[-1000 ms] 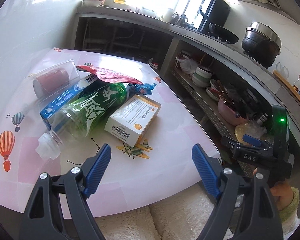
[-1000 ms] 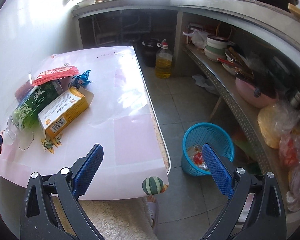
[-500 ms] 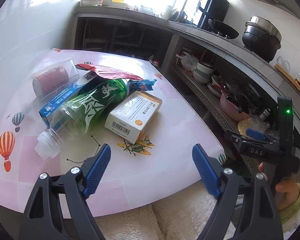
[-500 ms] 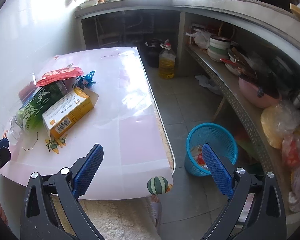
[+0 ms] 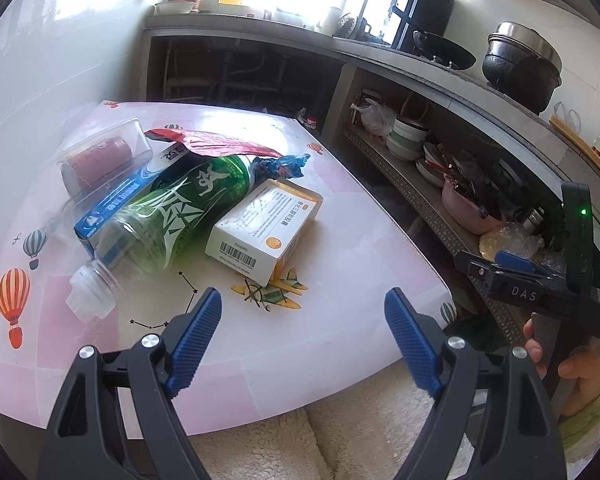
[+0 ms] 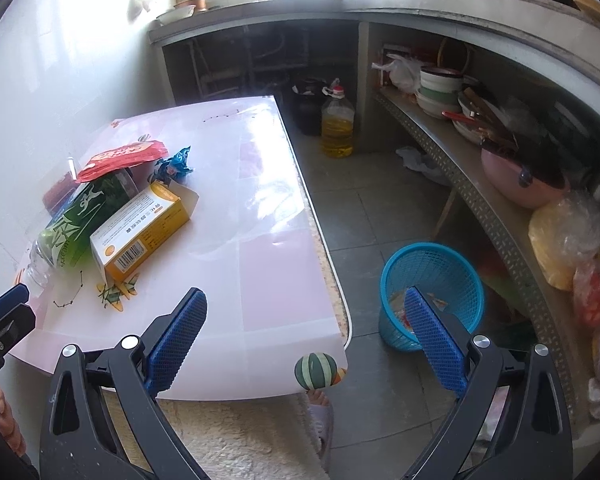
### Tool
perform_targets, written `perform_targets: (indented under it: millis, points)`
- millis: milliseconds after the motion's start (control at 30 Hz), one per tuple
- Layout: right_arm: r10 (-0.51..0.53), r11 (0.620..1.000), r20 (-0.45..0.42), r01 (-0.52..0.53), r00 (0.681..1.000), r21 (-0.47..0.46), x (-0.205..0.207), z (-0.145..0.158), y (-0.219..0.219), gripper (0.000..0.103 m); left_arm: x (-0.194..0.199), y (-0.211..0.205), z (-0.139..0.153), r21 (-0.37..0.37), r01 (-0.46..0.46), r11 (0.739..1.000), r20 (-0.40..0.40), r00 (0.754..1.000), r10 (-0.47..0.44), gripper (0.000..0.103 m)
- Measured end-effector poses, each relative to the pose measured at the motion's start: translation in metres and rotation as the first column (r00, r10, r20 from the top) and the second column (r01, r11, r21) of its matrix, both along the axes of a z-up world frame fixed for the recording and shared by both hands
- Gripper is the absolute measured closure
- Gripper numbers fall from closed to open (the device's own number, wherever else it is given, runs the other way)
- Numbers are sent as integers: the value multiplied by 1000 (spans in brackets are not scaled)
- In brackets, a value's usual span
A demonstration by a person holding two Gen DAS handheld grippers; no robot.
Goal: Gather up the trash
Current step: 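Move both open tools over the remaining trash on the table, then lower the open right tool around the white capsule box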
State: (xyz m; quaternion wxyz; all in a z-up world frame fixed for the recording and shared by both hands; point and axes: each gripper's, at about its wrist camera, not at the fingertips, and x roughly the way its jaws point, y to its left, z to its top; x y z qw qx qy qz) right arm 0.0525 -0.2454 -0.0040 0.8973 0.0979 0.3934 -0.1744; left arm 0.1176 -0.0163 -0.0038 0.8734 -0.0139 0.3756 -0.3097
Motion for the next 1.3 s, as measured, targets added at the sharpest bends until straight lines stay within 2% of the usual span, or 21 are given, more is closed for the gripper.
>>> perform_targets:
  millis: [133, 400, 633, 800, 967, 1133, 1300]
  points:
    - [10, 998, 27, -11, 1000, 54, -4, 0, -6, 8, 0, -1, -1, 4, -3, 1000, 1, 1000, 3, 22]
    - [12, 965, 57, -27, 998, 261, 0, -2, -24, 8, -4, 6, -2, -4, -19, 1000, 23, 1000, 19, 22]
    - [103, 901, 53, -115, 993, 419, 35, -2, -14, 8, -3, 18, -7, -22, -44, 999, 36, 998, 45, 22]
    - [138, 831, 28, -131, 990, 540, 79, -6, 4, 8, -1, 33, -9, -45, -76, 996, 38, 996, 78, 22]
    - [100, 830, -63, -48, 993, 555, 132, -20, 24, 8, 3, 49, -12, -67, -111, 992, 22, 993, 112, 22]
    - [91, 876, -129, -18, 988, 483, 172, -32, 52, 8, 4, 67, -14, -89, -145, 985, 15, 989, 147, 22]
    - [99, 925, -137, -40, 986, 378, 183, -36, 78, 8, 9, 80, -17, -101, -169, 980, 1, 985, 170, 22]
